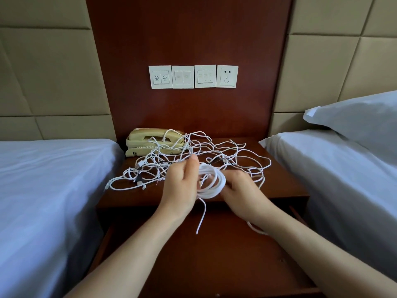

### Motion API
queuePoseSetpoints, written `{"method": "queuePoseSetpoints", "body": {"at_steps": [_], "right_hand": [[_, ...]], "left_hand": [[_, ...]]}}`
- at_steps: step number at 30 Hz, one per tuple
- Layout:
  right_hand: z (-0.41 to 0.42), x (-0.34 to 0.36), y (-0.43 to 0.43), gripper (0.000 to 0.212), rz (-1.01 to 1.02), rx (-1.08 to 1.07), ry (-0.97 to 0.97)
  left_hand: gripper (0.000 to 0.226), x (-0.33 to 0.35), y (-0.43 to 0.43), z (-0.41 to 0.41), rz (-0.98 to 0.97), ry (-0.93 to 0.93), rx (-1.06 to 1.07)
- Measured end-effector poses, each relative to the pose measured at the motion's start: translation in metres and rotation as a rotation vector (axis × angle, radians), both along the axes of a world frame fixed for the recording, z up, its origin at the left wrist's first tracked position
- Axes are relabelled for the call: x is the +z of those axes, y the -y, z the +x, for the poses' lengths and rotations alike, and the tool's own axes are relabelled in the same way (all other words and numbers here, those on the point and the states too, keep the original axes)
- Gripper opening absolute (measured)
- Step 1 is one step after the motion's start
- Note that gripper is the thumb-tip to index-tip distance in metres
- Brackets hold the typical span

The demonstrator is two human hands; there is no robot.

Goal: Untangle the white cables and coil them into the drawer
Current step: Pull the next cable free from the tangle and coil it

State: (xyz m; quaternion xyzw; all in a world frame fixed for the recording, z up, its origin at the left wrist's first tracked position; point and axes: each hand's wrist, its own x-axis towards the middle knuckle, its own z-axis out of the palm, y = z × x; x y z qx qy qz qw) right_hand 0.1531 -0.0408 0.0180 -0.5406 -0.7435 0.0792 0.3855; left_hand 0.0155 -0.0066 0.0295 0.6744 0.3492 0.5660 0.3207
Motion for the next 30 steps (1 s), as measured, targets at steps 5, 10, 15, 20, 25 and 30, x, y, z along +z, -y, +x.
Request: {"method": "queuePoseSetpoints", "body": {"at_steps": [5, 10, 15, 20, 25, 30], "right_hand": [[-0.029, -0.010, 0.011, 0.034, 0.013, -0.033, 0.287], [-0.037, -0.002, 0.022, 0.030, 0.131, 0.022, 0.347], [-0.032, -0.004, 0.020, 0.045, 0.195, -0.006, 0.392], [-0.013, 0.011, 0.013, 0.022, 0.181, -0.022, 0.172], [0.011, 0.020, 0.005, 0.035, -0.074, 0.080, -0.047], [0.018, 0.021, 0.005, 0.042, -0.078, 0.124, -0.286]], "left_hand": [[0.055, 0.000, -0.014, -0.009, 0.117, -0.056, 0.205], [0.056, 0.001, -0.016, -0.014, 0.251, -0.187, 0.303], [0.052, -0.006, -0.019, -0.015, 0.291, -0.432, 0.283], [0.057, -0.017, -0.012, -0.006, 0.090, -0.466, 0.028], [0.051, -0.011, -0.007, -0.003, -0.055, -0.396, -0.219], [0.051, -0.004, 0.007, 0.000, -0.289, -0.196, -0.472]]}}
